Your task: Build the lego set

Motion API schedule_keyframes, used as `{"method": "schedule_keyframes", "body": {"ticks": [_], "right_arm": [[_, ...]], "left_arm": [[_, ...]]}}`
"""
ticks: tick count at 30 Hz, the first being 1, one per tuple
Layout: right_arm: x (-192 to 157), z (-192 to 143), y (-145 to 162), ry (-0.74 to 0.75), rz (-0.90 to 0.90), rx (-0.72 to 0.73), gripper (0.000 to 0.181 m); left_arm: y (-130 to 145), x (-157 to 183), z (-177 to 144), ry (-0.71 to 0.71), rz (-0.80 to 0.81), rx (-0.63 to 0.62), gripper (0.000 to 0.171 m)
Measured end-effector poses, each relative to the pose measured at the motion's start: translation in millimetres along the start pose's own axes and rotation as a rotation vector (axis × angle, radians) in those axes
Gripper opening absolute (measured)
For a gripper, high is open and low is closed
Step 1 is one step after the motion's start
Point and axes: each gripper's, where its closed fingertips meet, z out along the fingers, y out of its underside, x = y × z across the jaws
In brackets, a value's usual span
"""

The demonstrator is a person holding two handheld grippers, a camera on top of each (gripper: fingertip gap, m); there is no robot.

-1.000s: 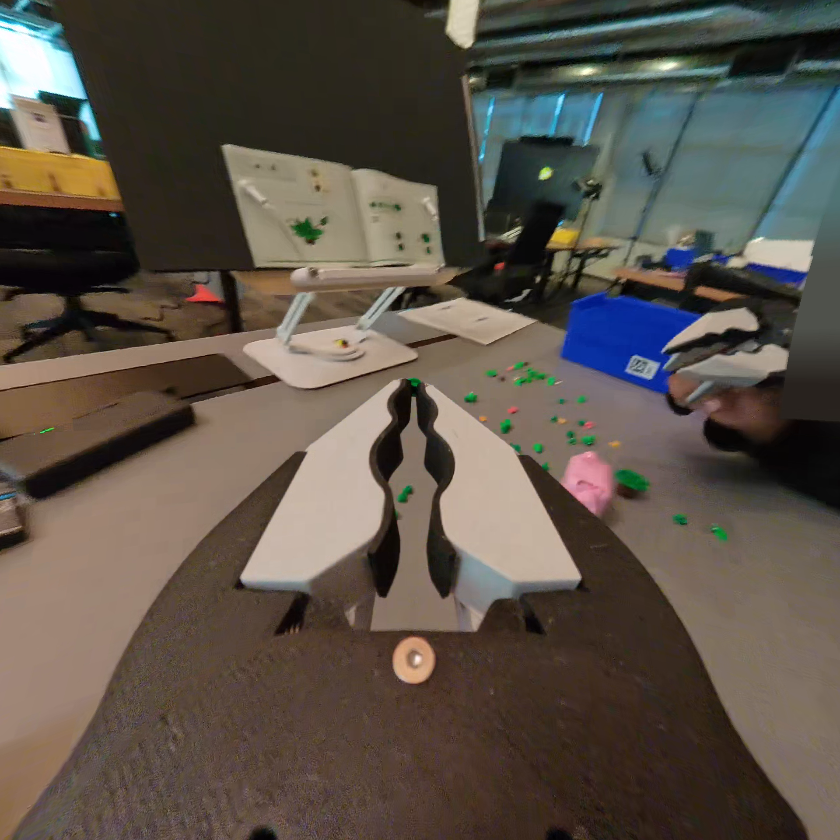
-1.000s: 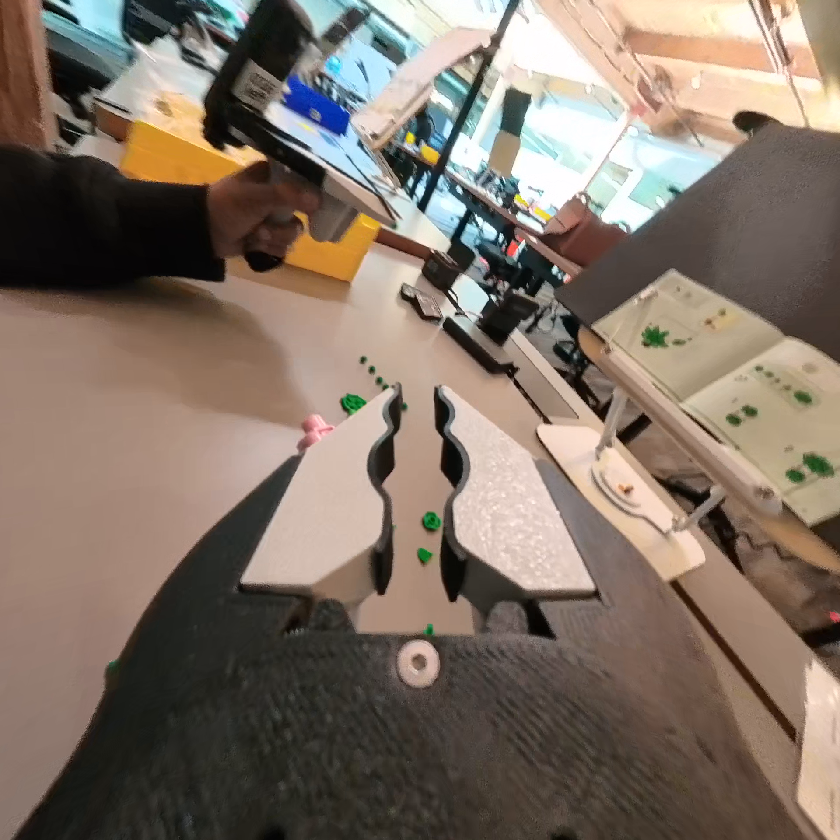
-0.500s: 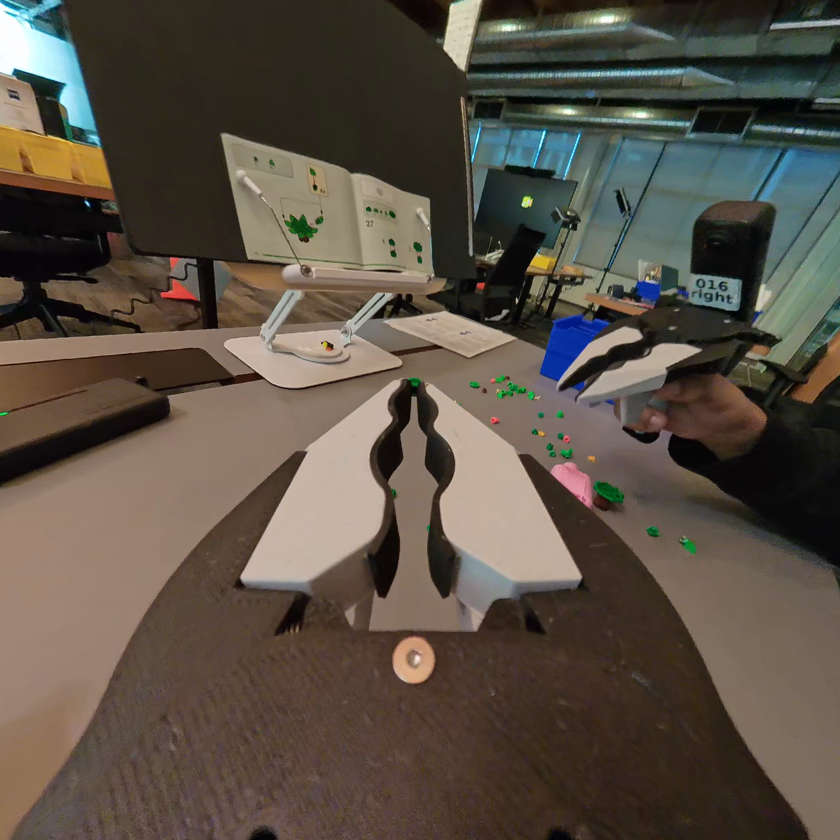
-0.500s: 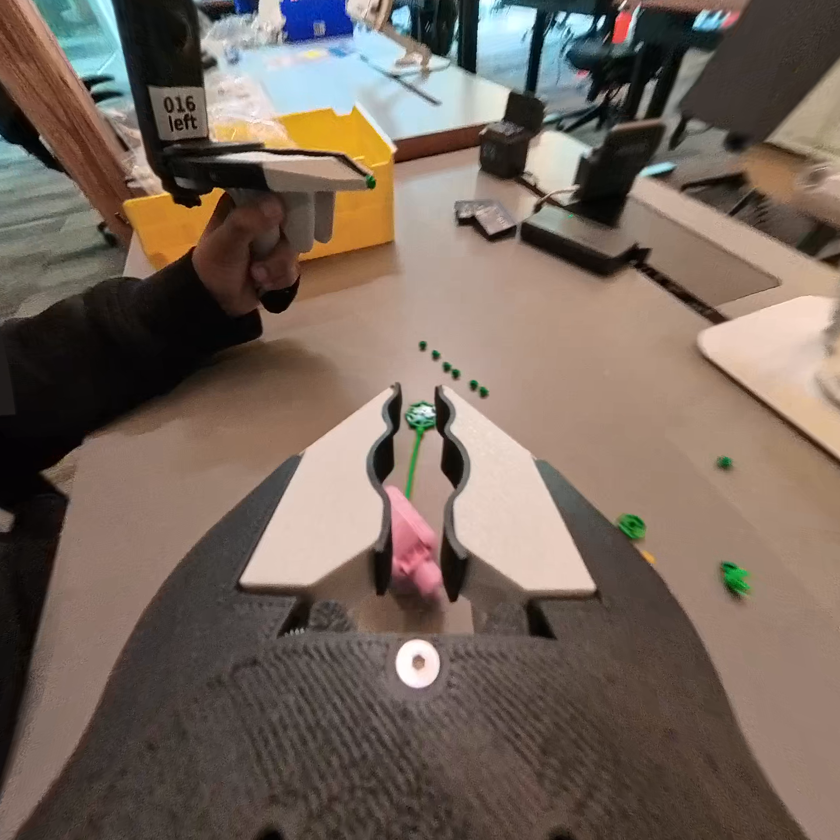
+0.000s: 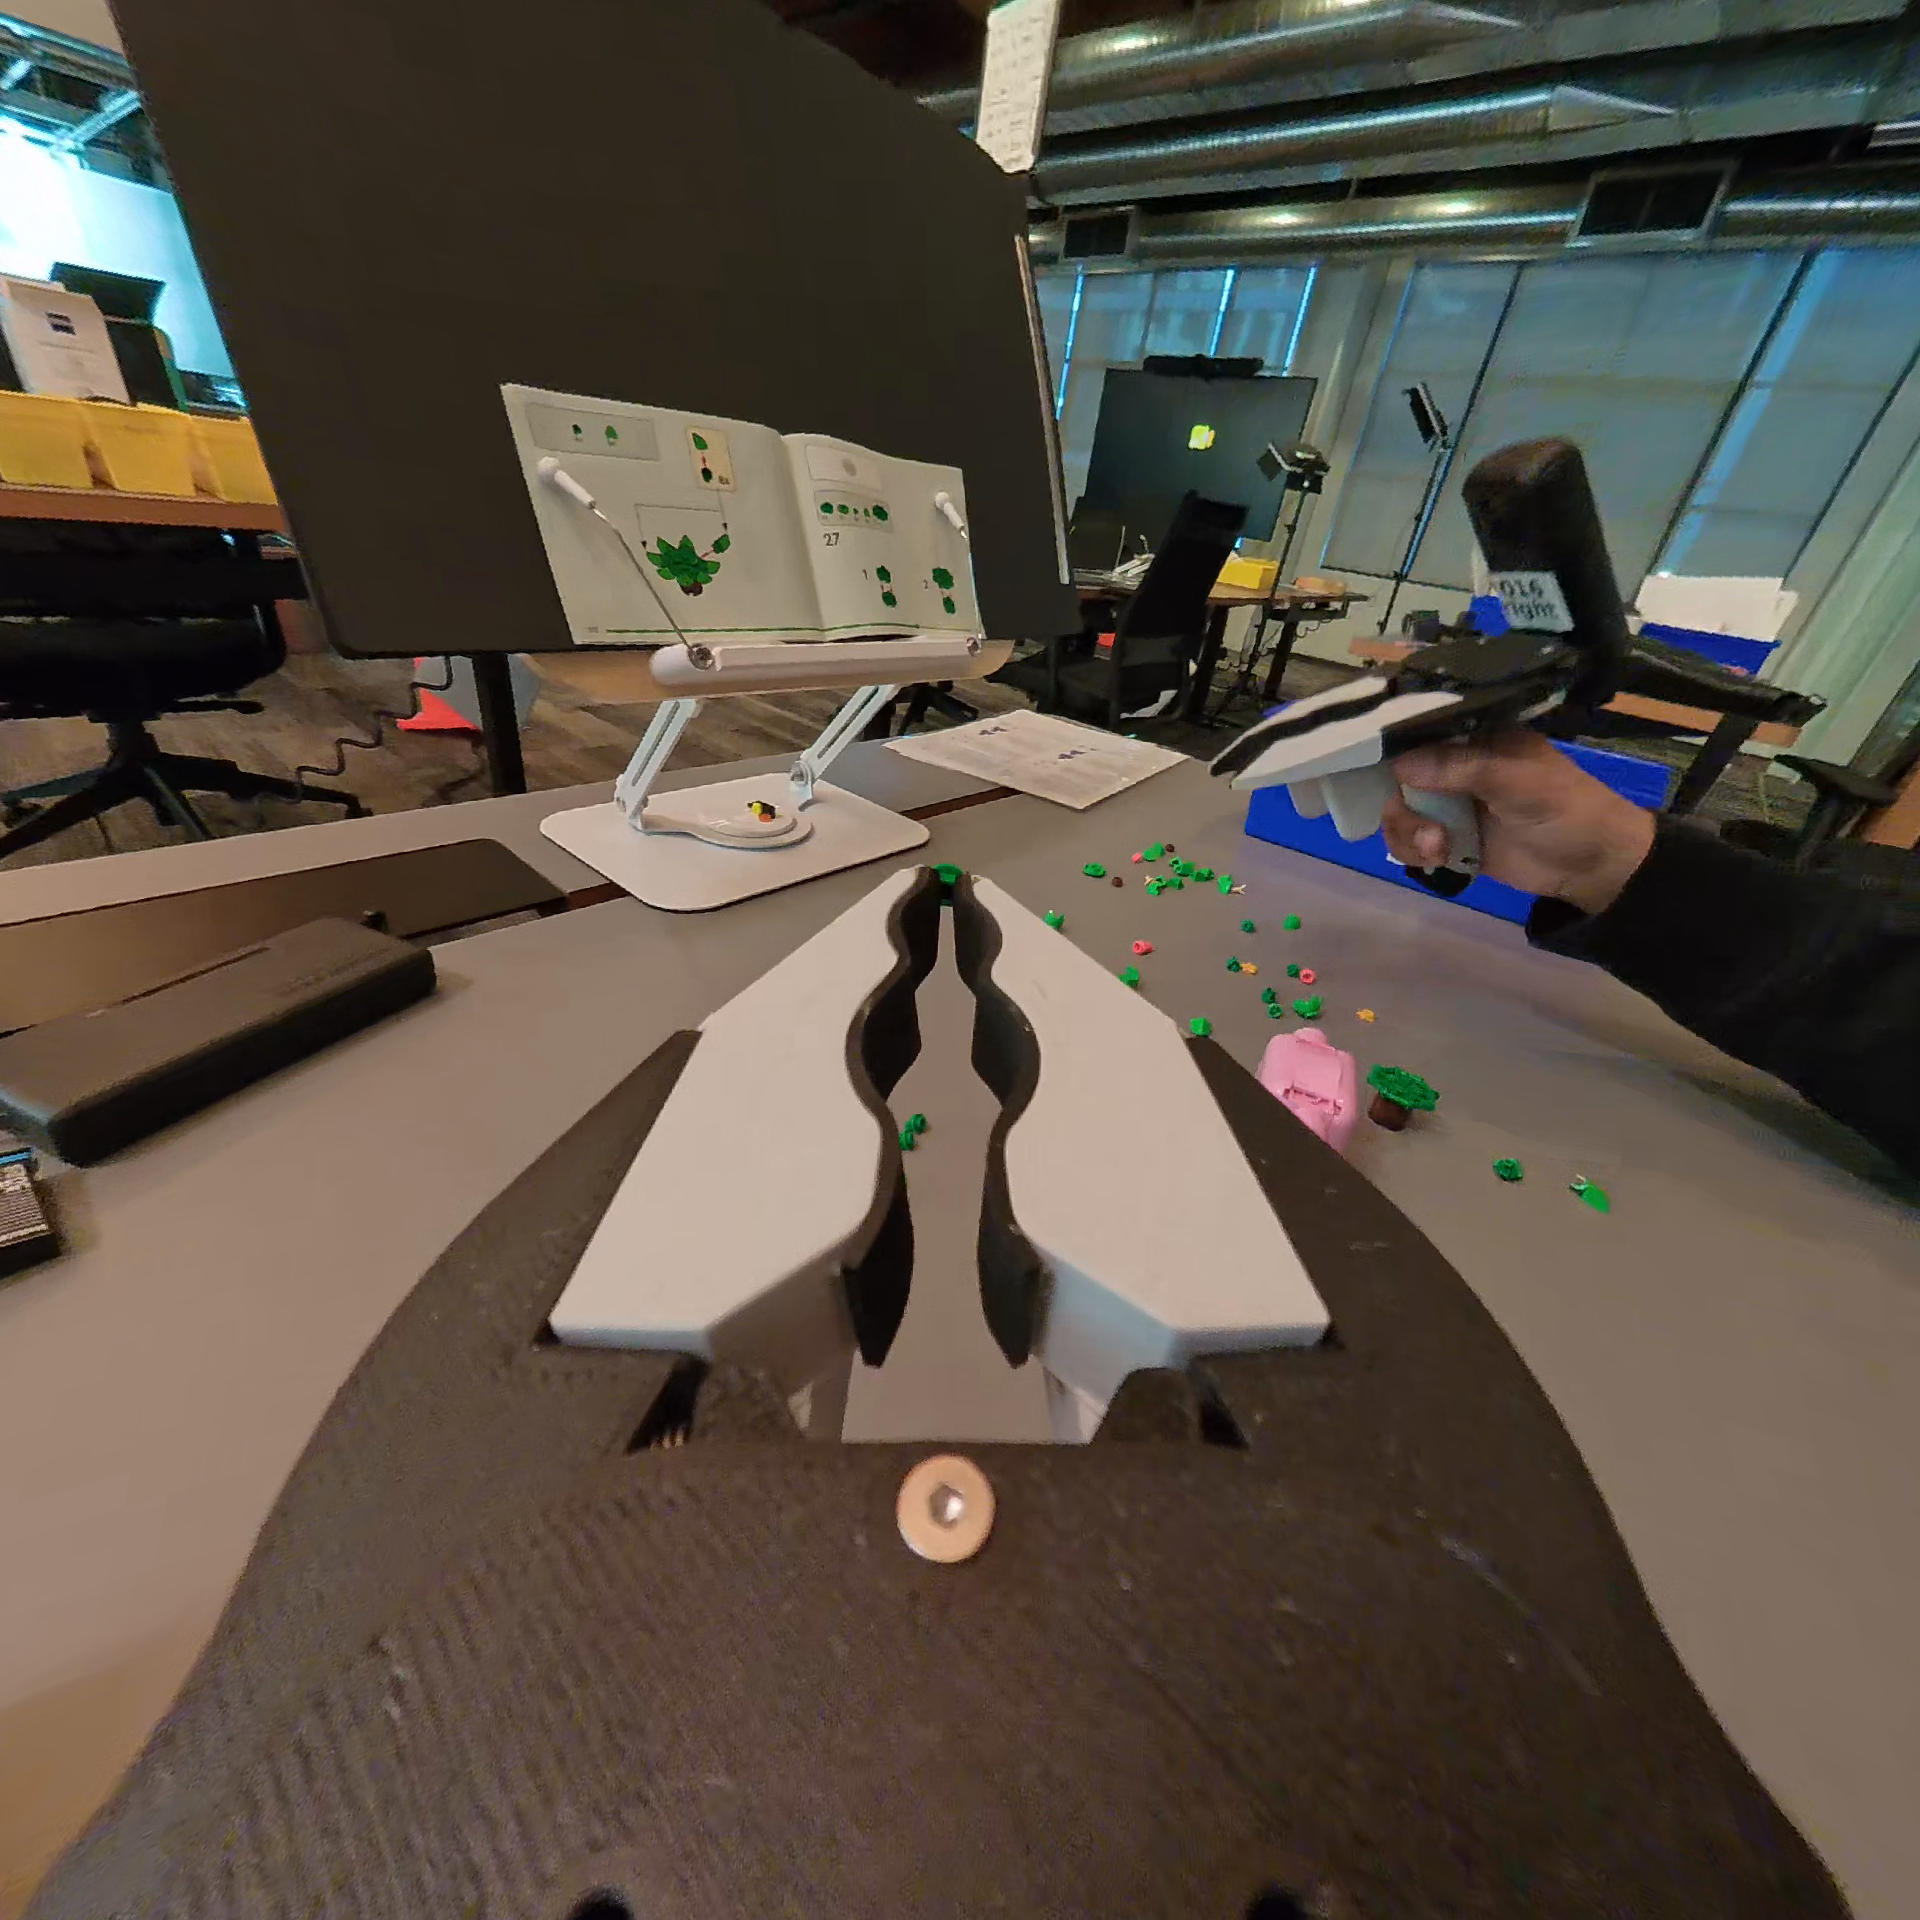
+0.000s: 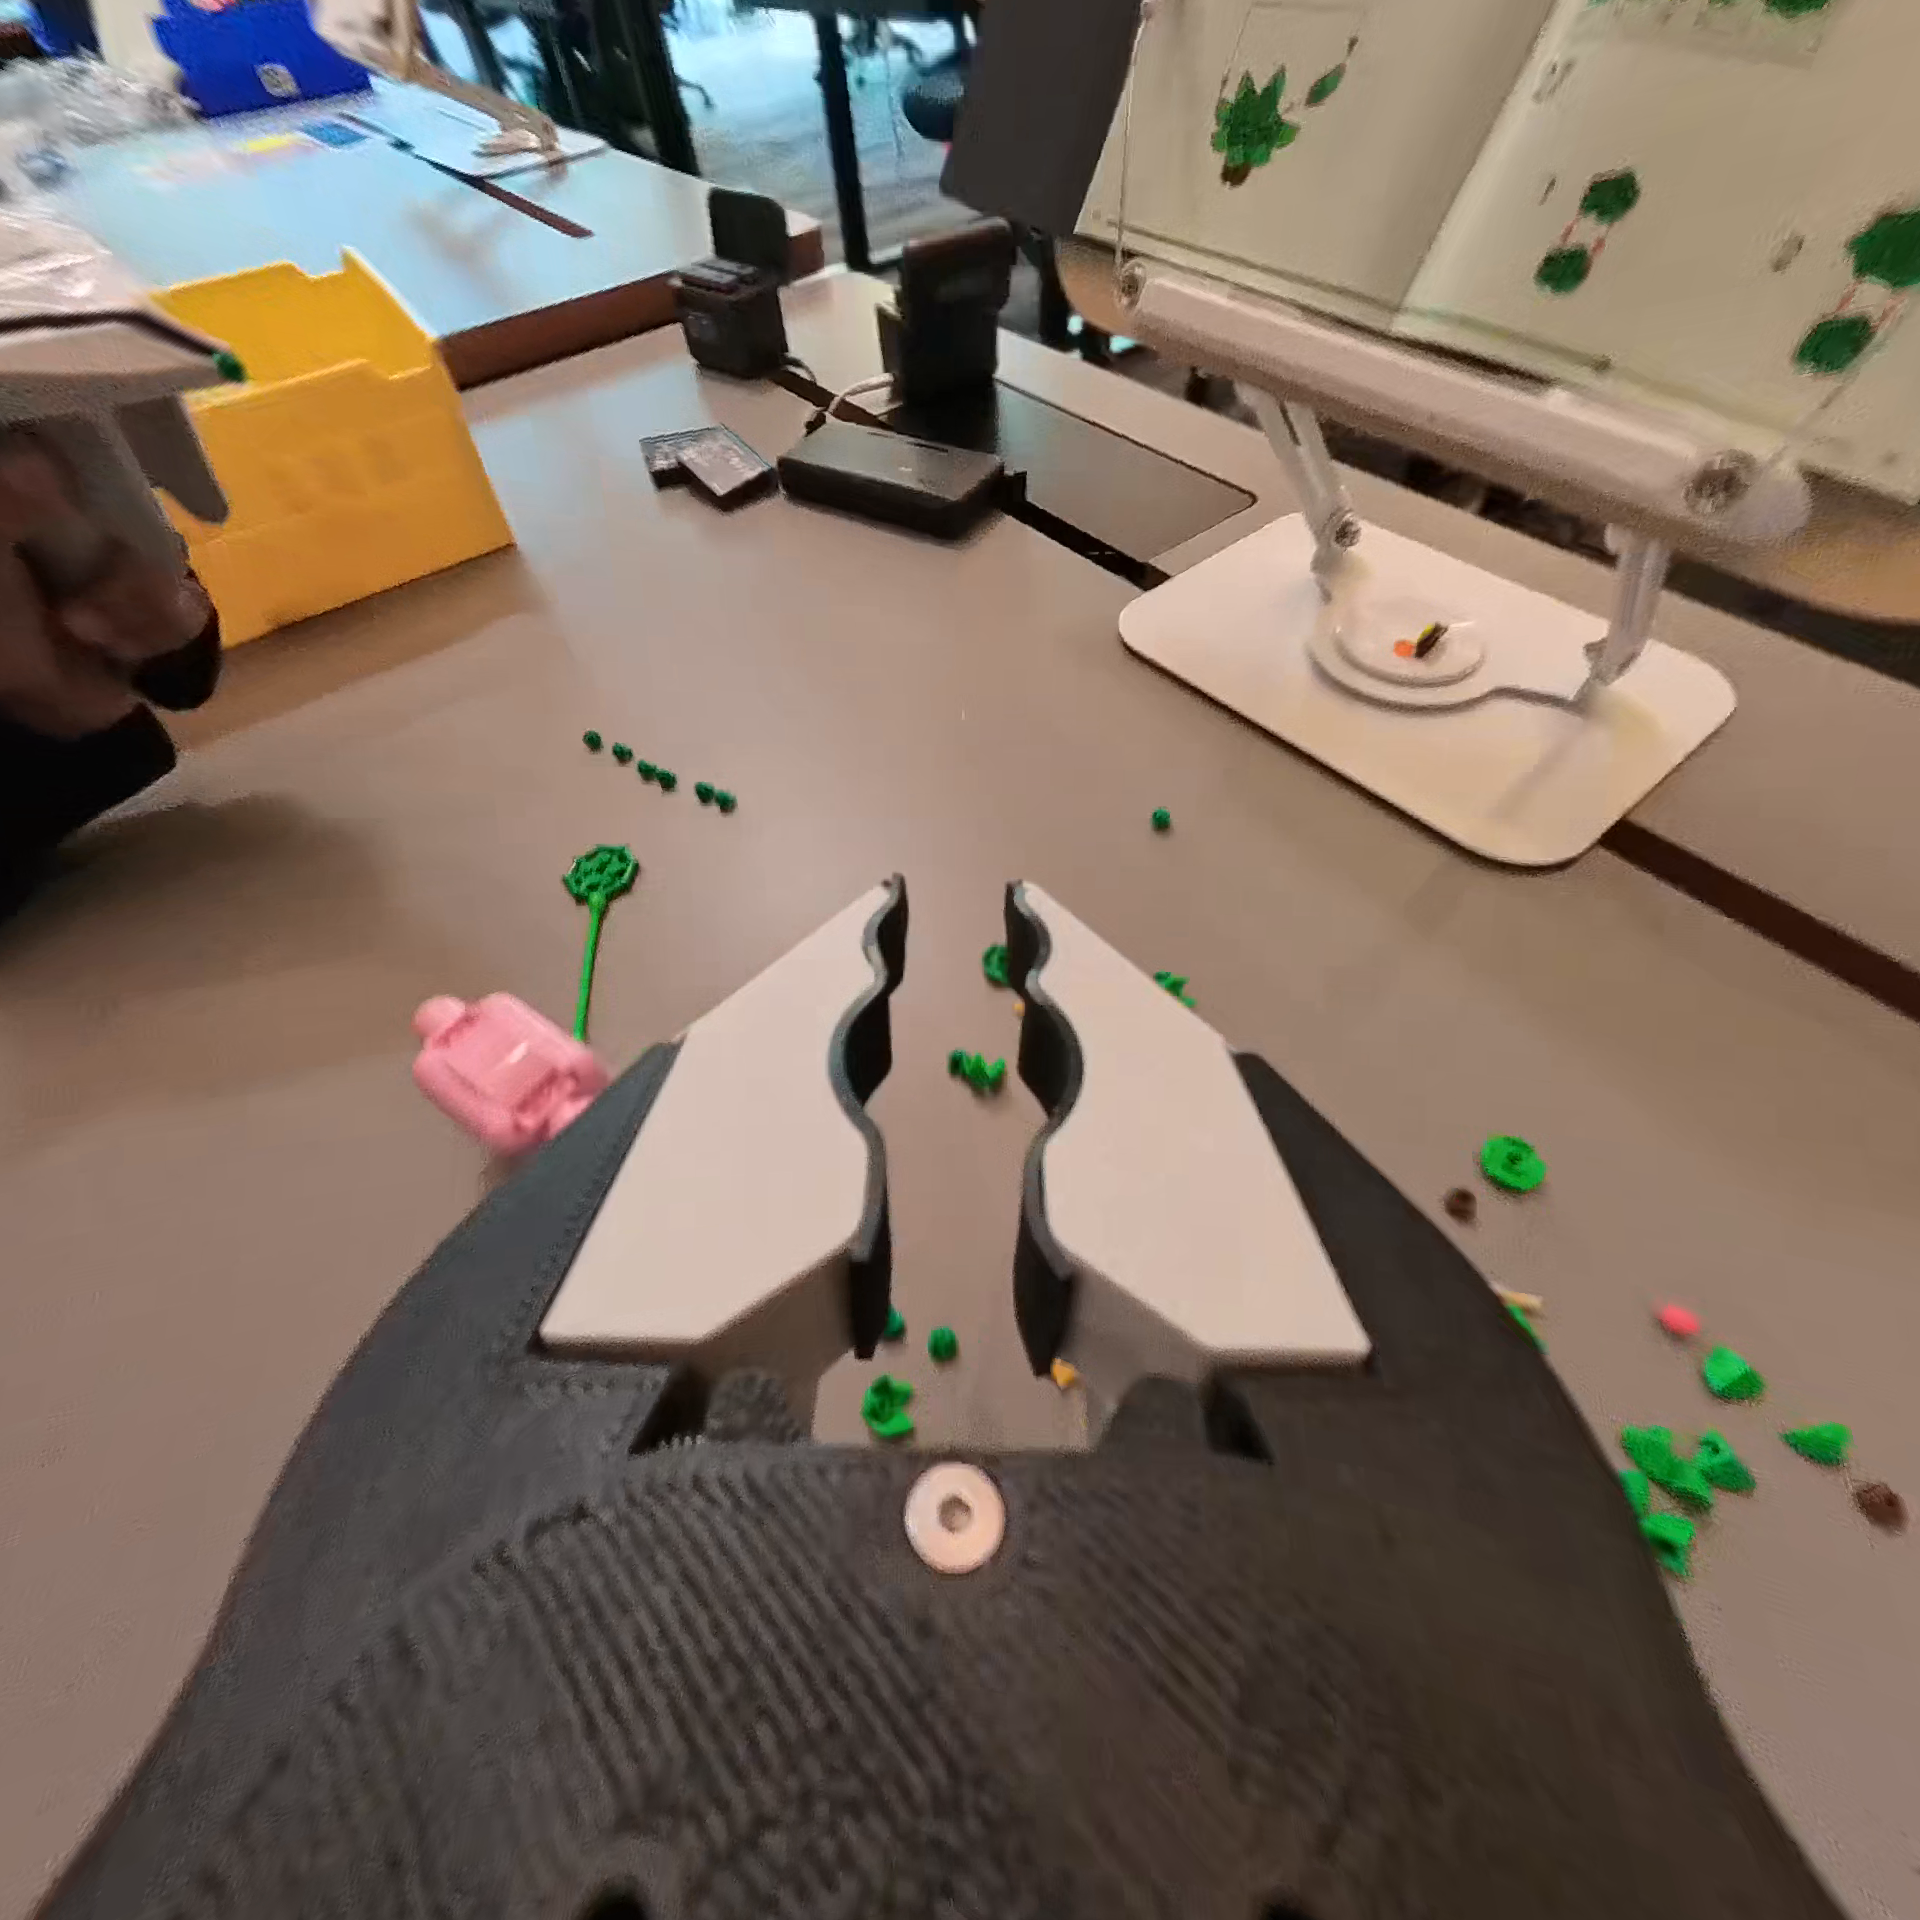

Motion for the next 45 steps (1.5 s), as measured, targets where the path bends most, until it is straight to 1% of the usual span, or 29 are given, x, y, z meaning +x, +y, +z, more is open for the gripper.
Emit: {"method": "schedule_keyframes", "body": {"ticks": [2,3,5,6,8,10,11,12,13,14,16,17,19,21,23,26,28,32,37,40,42,45], "right_arm": [[-1,-7,20,-0.048,-0.021,0.017,0.016],[5,-8,33,-0.029,-0.043,-0.004,0.014],[29,-16,51,0.077,-0.085,-0.028,0.011],[40,-23,53,0.112,-0.093,-0.013,0.010],[58,-42,50,0.132,-0.053,0.043,0.010],[81,-60,49,0.167,0.007,0.077,0.012],[93,-67,54,0.197,0.021,0.071,0.014],[104,-72,60,0.234,0.022,0.052,0.016],[113,-77,65,0.274,0.011,0.026,0.016],[121,-82,70,0.314,-0.014,0.000,0.015],[130,-93,78,0.367,-0.051,-0.039,0.012],[130,-97,81,0.366,-0.037,-0.047,0.012],[126,-101,88,0.336,0.024,-0.072,0.014],[122,-101,98,0.315,0.090,-0.123,0.016],[118,-98,108,0.298,0.121,-0.189,0.017],[113,-93,121,0.301,0.103,-0.278,0.018],[114,-89,123,0.310,0.086,-0.276,0.017],[120,-80,129,0.299,0.140,-0.239,0.017],[109,-80,130,0.168,0.281,-0.198,0.022],[94,-83,127,0.086,0.318,-0.221,0.024],[85,-82,126,0.059,0.297,-0.244,0.022],[85,-82,141,0.112,0.205,-0.358,0.017]], "left_arm": [[4,3,3,0.012,0.004,-0.018,0.000],[7,5,6,0.019,0.007,-0.030,0.000],[15,12,13,0.039,0.014,-0.063,0.000],[20,17,16,0.050,0.020,-0.079,0.000],[32,24,24,0.052,0.033,-0.120,0.000],[41,24,35,-0.003,0.065,-0.165,0.000],[40,26,43,-0.039,0.083,-0.163,0.000],[32,37,54,-0.037,0.074,-0.114,0.000],[23,53,68,-0.001,0.043,-0.053,0.000],[19,70,84,0.052,0.012,-0.028,0.000],[24,100,118,0.157,-0.003,-0.068,0.000],[29,110,132,0.192,0.012,-0.098,0.000],[33,121,154,0.235,0.052,-0.144,0.000],[33,125,165,0.253,0.082,-0.158,0.000],[36,124,166,0.250,0.105,-0.159,0.000],[47,119,153,0.222,0.138,-0.165,0.000],[48,115,145,0.212,0.134,-0.154,0.000],[32,118,139,0.262,0.031,-0.098,0.000],[27,125,136,0.305,-0.037,-0.075,0.000],[24,126,134,0.319,-0.066,-0.065,0.000],[22,126,133,0.321,-0.070,-0.061,0.000],[24,125,133,0.310,-0.049,-0.070,0.000]]}}
